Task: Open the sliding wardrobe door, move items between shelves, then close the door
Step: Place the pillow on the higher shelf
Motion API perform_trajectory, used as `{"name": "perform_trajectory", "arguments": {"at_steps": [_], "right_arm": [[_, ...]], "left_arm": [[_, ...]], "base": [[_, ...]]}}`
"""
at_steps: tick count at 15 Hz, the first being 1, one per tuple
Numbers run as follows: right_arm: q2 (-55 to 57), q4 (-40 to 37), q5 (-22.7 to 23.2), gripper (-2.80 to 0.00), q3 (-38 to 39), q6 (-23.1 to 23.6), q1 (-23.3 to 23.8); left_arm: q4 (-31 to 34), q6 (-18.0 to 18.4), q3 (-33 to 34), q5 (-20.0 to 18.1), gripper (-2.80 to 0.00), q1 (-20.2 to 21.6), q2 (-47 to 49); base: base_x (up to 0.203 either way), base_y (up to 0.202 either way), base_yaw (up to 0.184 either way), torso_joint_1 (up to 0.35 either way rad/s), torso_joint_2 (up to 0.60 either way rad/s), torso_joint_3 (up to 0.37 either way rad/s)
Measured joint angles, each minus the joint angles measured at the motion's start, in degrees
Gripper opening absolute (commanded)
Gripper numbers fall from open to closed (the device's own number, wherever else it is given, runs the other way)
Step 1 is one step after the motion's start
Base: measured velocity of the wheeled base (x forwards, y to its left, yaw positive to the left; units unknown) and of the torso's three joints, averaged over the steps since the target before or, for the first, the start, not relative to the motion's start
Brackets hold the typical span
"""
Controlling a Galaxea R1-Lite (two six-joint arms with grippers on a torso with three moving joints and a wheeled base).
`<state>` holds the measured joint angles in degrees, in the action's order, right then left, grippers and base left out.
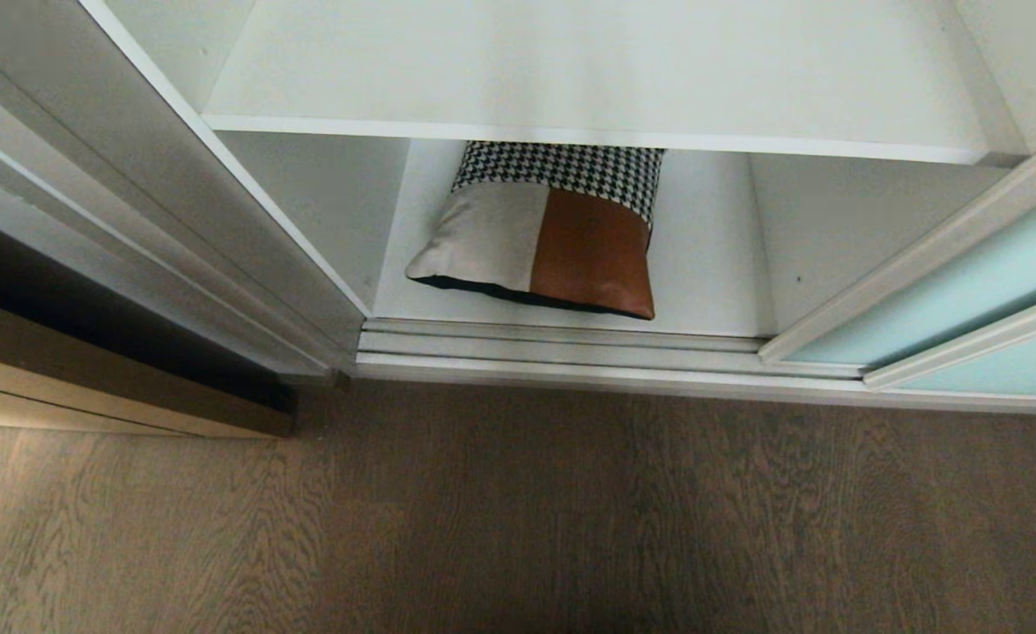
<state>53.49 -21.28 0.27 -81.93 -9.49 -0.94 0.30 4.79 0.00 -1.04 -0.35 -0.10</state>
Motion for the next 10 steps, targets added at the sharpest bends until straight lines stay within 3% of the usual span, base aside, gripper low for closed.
{"name": "perform_trajectory", "arguments": {"at_steps": [2,4,10], "right_arm": [[8.0,-5.5,4.7,-2.8,-4.4,-9.9,0.0],[12.8,-10.2,12.3,-2.8,-4.6,-18.2,0.0],[19.0,-7.1,21.8,-2.8,13.3,-20.6,0.0]], "left_arm": [[0.0,0.0,0.0,0.0,-2.8,0.0,0.0],[0.0,0.0,0.0,0.0,-2.8,0.0,0.0],[0.0,0.0,0.0,0.0,-2.8,0.0,0.0]], "base": [[0.0,0.0,0.0,0.0,0.0,0.0],[0.0,0.0,0.0,0.0,0.0,0.0],[0.0,0.0,0.0,0.0,0.0,0.0]]}}
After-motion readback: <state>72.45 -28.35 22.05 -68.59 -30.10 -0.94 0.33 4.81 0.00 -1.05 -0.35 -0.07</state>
